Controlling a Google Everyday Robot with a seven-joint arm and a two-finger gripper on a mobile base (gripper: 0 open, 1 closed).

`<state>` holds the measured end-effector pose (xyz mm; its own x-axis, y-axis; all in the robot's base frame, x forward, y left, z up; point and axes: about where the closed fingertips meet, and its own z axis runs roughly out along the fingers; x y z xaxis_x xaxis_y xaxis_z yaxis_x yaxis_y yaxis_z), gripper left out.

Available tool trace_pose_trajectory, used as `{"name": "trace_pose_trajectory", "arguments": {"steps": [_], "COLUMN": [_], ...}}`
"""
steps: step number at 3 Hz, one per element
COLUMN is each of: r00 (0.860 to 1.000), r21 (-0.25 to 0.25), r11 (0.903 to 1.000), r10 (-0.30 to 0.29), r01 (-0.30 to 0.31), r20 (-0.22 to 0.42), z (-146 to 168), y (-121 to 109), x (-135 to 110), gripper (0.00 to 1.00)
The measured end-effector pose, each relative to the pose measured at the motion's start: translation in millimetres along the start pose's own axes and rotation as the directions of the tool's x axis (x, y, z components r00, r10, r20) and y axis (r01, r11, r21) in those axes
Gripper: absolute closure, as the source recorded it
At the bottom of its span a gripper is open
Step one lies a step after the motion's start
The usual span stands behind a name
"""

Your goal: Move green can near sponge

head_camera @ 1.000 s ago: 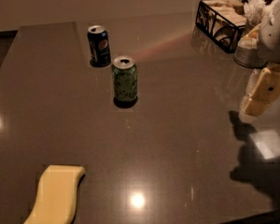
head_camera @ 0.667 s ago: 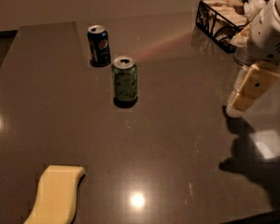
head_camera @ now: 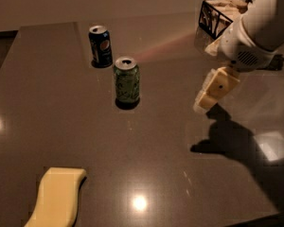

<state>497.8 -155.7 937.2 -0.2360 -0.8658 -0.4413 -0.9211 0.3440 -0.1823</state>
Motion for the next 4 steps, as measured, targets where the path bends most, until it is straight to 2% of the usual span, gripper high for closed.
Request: {"name": "trace_pose_trajectory", "arguments": {"steps": [1, 2, 4], "r00": [0.997, 0.990, 0.966], "r21": [-0.041, -0.068, -0.108], "r11": [0.9991, 0.9977, 0.9911], "r10": [0.017, 0.010, -0.048], "r01": [-0.014, 0.000, 0.077], "r20": [0.075, 0.144, 0.255], "z": [31, 55, 89], "y": [0, 0, 3], "x": [-21, -48, -105], "gripper": [0.00, 0.00, 0.00]}}
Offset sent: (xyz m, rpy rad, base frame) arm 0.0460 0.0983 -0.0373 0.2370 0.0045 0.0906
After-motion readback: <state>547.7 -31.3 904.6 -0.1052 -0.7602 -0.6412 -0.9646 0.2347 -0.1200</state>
